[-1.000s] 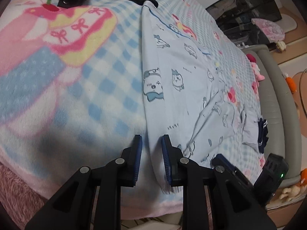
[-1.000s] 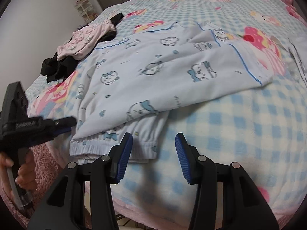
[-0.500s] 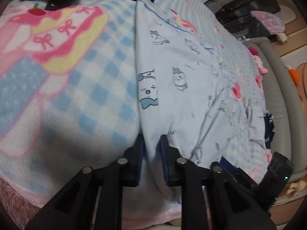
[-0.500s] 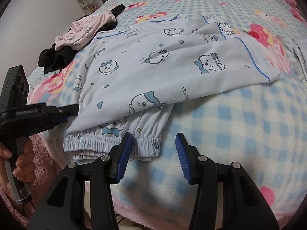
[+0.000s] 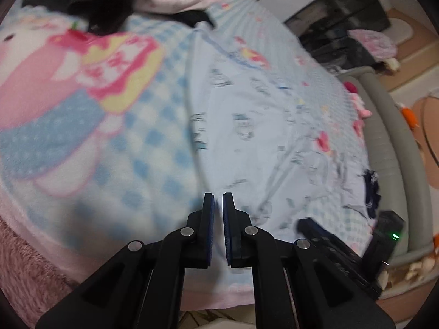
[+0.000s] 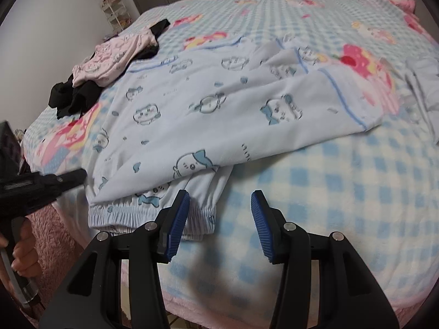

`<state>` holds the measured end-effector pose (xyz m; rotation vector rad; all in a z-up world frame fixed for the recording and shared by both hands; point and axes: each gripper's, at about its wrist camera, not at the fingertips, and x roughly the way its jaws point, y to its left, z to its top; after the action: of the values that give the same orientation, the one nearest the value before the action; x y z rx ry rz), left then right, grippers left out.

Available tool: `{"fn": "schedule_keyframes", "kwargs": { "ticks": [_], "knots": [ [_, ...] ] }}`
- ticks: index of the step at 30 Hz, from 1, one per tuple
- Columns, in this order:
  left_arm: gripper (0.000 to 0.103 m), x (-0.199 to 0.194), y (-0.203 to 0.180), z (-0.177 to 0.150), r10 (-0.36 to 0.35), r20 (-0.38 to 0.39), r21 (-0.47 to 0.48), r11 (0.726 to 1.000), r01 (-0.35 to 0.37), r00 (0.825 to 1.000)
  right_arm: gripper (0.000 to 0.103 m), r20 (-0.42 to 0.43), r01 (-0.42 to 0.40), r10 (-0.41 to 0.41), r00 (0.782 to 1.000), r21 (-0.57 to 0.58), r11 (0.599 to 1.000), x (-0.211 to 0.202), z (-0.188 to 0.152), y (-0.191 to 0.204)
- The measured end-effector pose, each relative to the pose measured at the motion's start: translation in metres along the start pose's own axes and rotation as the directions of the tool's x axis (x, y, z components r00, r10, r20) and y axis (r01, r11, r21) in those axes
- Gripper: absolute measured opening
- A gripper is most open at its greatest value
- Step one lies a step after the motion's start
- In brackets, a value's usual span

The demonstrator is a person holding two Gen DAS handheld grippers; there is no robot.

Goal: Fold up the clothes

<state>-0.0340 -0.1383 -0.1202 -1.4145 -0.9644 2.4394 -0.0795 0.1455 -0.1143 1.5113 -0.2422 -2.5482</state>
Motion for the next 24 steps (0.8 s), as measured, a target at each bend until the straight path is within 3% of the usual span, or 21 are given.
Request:
{"fn": "schedule_keyframes", "kwargs": {
  "ticks": [3,6,8,11,13,14,15,19,24],
  "knots": [
    [0.009,0.009,-0.02,-0.004,-0.023,-0.013,0.084,0.996,0.024,1.0,0.048,-0.033,0.002,-0.001,0.999,0.01,1.0,0.01,-0.005,-0.002],
    [0.009,0.017,-0.027,-0.007,0.012,-0.038,0.118,0.993,-0.007,0.999,0.048,-0.038,-0.002,0.003,0.999,0.021,1.0,0.007,-0.009,-0.007],
    [0.009,0.02,-0.028,-0.008,0.014,-0.053,0.117,0.993,-0.008,0.998,0.048,-0.022,-0.007,0.009,1.0,0.048,0.999,-0.004,-0.009,-0.014],
    [0.011,0.017,-0.053,-0.002,0.005,-0.067,0.206,0.978,0.009,0.998,0.048,0.032,0.035,-0.038,0.999,0.11,0.993,-0.027,-0.005,-0.039],
    [0.023,0.022,-0.073,0.004,-0.088,-0.131,0.212,0.97,0.115,0.987,0.048,0.066,0.061,-0.071,0.995,0.151,0.987,-0.042,-0.002,-0.055],
    [0.039,0.026,-0.085,0.006,-0.126,-0.16,0.219,0.963,0.16,0.979,0.048,0.083,0.073,-0.088,0.993,0.172,0.982,-0.05,-0.001,-0.064],
    [0.046,0.037,-0.103,0.006,-0.118,-0.171,0.262,0.952,0.161,0.978,0.048,0.099,0.085,-0.106,0.989,0.194,0.977,-0.058,0.001,-0.072],
    [0.046,0.082,-0.177,0.005,-0.079,-0.211,0.425,0.89,0.164,0.974,0.049,0.116,0.12,-0.159,0.981,0.29,0.949,-0.071,0.007,-0.117],
    [0.043,0.149,-0.241,-0.007,0.071,-0.2,0.583,0.81,0.061,0.977,0.049,0.08,0.166,-0.203,0.976,0.33,0.929,-0.068,0.016,-0.155]
  ]
}}
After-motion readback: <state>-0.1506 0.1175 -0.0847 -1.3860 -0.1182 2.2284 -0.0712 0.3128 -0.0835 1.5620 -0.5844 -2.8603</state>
